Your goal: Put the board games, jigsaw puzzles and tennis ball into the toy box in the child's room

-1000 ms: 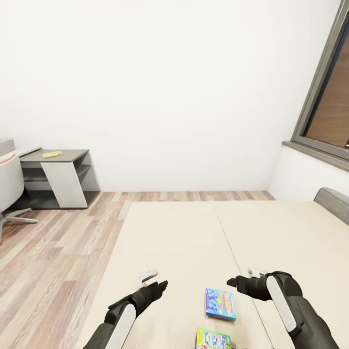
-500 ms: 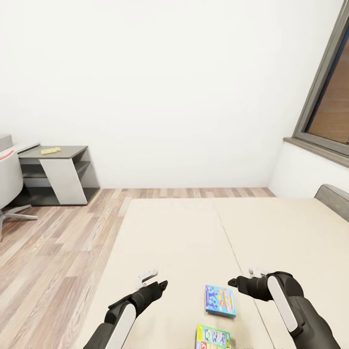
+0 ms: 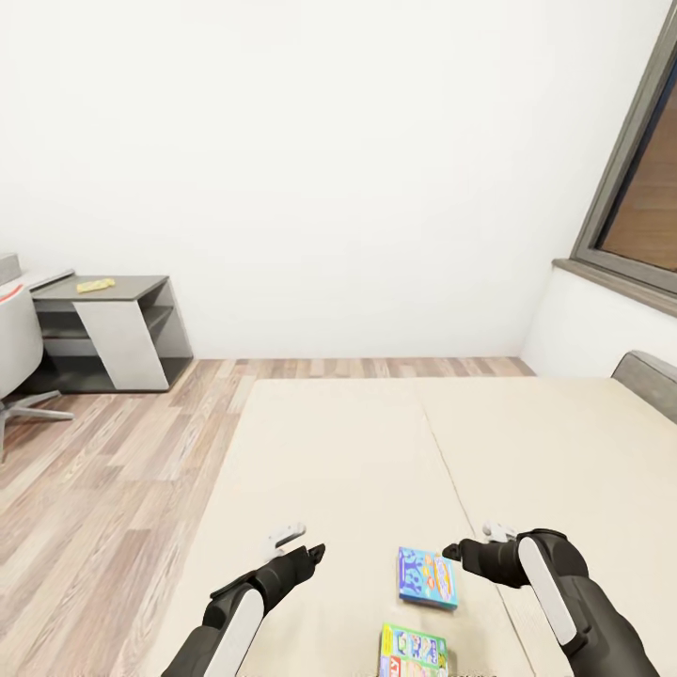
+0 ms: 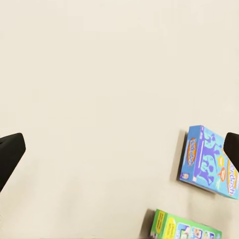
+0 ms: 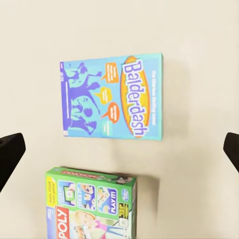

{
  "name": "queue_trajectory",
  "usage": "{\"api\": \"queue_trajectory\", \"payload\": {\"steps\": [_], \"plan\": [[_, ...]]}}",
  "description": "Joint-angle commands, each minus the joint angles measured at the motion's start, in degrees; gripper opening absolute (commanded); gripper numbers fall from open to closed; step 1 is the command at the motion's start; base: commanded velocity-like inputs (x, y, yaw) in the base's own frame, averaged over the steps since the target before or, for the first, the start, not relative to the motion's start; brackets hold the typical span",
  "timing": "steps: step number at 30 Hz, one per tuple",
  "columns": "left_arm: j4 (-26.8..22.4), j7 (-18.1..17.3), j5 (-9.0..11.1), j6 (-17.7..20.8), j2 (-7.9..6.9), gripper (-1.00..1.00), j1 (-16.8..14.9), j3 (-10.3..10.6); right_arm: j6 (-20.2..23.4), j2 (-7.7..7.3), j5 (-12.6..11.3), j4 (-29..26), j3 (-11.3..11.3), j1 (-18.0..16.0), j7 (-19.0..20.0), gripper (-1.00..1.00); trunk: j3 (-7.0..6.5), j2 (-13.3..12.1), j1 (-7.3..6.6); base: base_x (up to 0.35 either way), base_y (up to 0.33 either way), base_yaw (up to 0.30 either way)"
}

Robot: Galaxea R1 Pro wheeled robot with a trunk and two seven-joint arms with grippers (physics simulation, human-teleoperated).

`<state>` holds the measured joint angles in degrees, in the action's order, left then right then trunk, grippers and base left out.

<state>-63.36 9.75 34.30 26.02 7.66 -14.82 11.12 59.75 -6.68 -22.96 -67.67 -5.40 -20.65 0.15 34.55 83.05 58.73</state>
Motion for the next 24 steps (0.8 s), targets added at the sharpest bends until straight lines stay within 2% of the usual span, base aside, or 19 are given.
{"api": "queue_trajectory", "payload": {"steps": [1, 24], "plan": [[-0.1, 0.5, 0.6, 0.2, -0.01, 1.00, 0.0, 0.1, 0.2, 0.00, -0.1, 0.0, 0.0, 0.0, 0.0, 1.00, 0.15, 0.0, 0.00, 0.000, 0.000, 0.000], [-0.1, 0.5, 0.6, 0.2, -0.01, 1.00, 0.0, 0.1, 0.2, 0.26, -0.1, 0.2, 0.0, 0.0, -0.1, 1.00, 2.30, 0.0, 0.00, 0.000, 0.000, 0.000]]}}
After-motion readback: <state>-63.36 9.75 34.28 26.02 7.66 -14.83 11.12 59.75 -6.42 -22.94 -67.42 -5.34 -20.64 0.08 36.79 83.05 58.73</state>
